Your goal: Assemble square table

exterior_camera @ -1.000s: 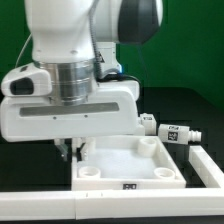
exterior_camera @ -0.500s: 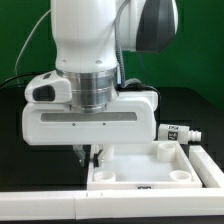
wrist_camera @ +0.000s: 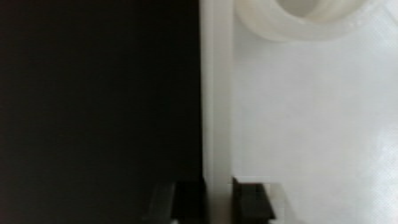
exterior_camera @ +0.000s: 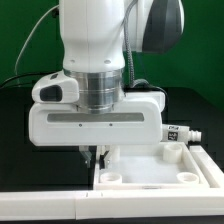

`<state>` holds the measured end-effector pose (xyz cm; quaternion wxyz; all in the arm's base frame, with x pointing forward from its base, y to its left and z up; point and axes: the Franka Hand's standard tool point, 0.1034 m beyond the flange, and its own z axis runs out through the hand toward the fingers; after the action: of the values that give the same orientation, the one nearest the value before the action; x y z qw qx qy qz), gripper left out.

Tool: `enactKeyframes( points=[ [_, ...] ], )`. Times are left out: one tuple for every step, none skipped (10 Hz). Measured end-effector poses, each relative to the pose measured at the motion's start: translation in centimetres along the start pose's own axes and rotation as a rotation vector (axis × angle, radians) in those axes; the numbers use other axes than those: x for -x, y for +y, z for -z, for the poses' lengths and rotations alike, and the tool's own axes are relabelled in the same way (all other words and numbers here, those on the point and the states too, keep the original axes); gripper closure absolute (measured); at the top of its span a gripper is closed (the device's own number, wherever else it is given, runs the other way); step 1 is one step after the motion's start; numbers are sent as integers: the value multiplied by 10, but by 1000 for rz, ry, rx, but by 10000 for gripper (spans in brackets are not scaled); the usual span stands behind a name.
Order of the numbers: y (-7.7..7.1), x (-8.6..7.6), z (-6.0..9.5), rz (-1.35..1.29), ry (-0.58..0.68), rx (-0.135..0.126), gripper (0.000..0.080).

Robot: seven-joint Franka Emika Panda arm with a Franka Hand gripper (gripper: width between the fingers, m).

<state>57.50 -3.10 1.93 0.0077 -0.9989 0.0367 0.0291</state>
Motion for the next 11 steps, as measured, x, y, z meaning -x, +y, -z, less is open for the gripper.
enactKeyframes(
  points=[
    [-2, -1, 0, 3, 1, 0, 748],
    [-6, -5, 0, 7, 4, -2, 748],
    [-10, -8, 1, 15, 7, -4, 748],
    [-11, -10, 1, 36, 8, 6, 748],
    [-11, -10, 1, 37, 8, 8, 748],
    [-10, -10, 1, 37, 8, 8, 748],
    [-11, -10, 1, 37, 8, 8, 741],
    [-10, -10, 1, 37, 8, 8, 741],
    [-11, -9, 2, 36, 7, 8, 563],
    [-17, -4, 13, 43, -2, 2, 379],
    [-23, 5, 26, 51, 0, -4, 379]
  ],
)
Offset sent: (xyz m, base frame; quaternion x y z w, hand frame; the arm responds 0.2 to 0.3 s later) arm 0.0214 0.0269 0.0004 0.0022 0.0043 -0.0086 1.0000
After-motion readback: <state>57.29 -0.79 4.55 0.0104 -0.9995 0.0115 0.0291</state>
